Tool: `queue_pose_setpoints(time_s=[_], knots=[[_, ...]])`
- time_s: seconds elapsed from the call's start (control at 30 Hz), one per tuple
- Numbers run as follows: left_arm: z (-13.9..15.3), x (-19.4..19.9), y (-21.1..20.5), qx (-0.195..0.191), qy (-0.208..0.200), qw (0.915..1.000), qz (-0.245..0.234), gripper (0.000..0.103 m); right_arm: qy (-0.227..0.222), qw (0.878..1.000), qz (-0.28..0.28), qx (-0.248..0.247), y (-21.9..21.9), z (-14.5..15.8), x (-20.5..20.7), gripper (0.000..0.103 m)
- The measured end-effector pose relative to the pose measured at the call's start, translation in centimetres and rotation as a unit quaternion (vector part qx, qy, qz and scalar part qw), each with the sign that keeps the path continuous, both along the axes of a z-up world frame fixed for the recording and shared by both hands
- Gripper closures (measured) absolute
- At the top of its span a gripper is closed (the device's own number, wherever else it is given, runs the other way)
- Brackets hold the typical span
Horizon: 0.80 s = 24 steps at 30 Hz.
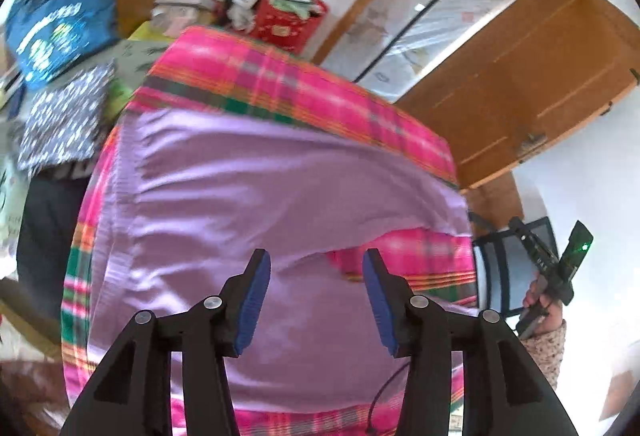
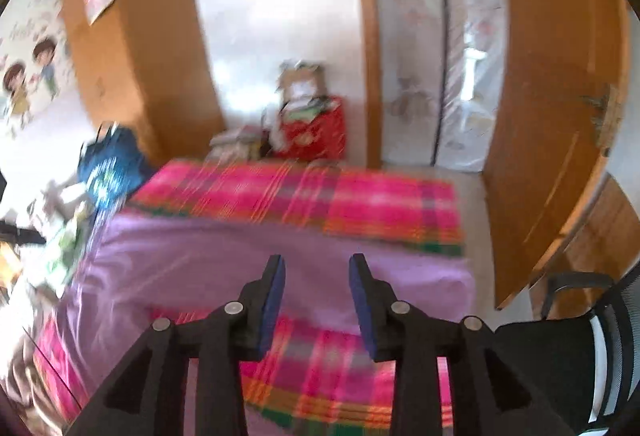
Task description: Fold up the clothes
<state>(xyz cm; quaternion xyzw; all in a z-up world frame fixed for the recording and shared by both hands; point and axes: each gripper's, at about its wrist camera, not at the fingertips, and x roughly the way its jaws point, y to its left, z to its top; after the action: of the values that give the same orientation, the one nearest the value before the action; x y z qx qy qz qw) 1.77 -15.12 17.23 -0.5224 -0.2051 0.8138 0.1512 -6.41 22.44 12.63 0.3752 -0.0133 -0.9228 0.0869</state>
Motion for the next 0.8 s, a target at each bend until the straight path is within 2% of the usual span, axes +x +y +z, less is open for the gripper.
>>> queue_pose_setpoints(time_s=[0.13, 0.3, 0.5, 0.6, 0.7, 0.8], knots=[[-3.9, 1.3, -0.5, 0.002, -0.019, 0.9998, 0.005, 0.053, -0.036, 0.999, 0.024, 0.03, -4.8, -4.3, -0.6, 0.069], [-7.6, 1.4, -0.7, 0.003, -0.034, 0.9993, 0.013, 0.053, -0.065, 0.996, 0.055, 0.025, -9.1, -8.3, -2.4, 0.069], [-9.5, 0.5, 0.8, -0.013, -0.025, 0.9995, 0.017, 0.053, -0.074, 0.995, 0.065, 0.025, -12.2, -10.7, -6.3, 0.069], [-10.5, -0.2, 1.7, -0.024, -0.023, 0.9993, 0.016, 0.053, -0.095, 0.993, 0.06, 0.033, -12.8, -12.2, -7.9, 0.069], [-11.1, -0.6, 2.7, -0.052, -0.016, 0.9984, 0.015, 0.053, -0.117, 0.991, 0.055, 0.041, -13.3, -13.8, -9.3, 0.069], [-11.6, -1.0, 3.1, -0.055, -0.013, 0.9984, 0.008, 0.053, -0.13, 0.988, 0.064, 0.058, -13.6, -14.7, -9.2, 0.069]])
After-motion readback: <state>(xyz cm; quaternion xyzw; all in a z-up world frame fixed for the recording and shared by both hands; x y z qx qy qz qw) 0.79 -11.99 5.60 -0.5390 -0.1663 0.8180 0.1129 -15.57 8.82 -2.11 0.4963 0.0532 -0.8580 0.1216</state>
